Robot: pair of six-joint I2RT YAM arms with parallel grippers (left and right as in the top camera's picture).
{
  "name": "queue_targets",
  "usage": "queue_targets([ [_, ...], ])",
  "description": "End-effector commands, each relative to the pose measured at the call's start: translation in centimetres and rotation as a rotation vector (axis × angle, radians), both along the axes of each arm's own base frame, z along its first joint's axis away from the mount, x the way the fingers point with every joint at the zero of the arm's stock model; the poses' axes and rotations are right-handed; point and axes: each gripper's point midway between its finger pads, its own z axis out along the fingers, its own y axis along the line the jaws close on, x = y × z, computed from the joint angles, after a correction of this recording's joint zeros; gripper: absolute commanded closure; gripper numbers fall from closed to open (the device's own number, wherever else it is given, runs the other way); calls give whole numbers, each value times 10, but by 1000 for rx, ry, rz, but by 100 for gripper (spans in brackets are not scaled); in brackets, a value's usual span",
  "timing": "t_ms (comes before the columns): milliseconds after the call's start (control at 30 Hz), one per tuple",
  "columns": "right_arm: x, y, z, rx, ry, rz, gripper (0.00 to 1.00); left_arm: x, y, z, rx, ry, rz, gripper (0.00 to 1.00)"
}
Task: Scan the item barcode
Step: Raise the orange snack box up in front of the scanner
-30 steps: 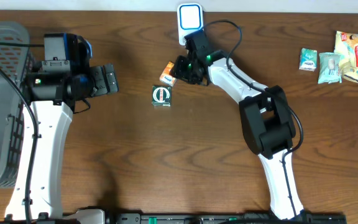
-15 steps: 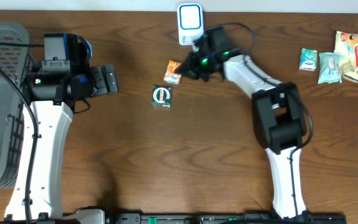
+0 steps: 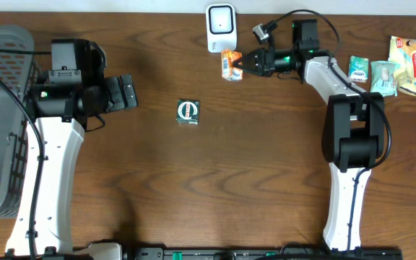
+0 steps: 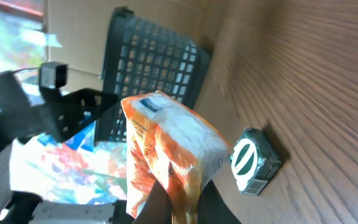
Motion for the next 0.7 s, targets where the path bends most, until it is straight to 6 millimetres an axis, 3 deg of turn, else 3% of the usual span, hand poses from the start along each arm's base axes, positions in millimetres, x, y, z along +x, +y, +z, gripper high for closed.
queue_targets([
  [0,-3,-12,20,55,-77,20,99,-1,3,0,9,1,6,2],
  [300,11,-23,48,60,-200,-1,99,-1,3,0,9,1,6,3],
  [667,6,-9,50,64,-204,27,99,-1,3,0,9,1,6,2],
])
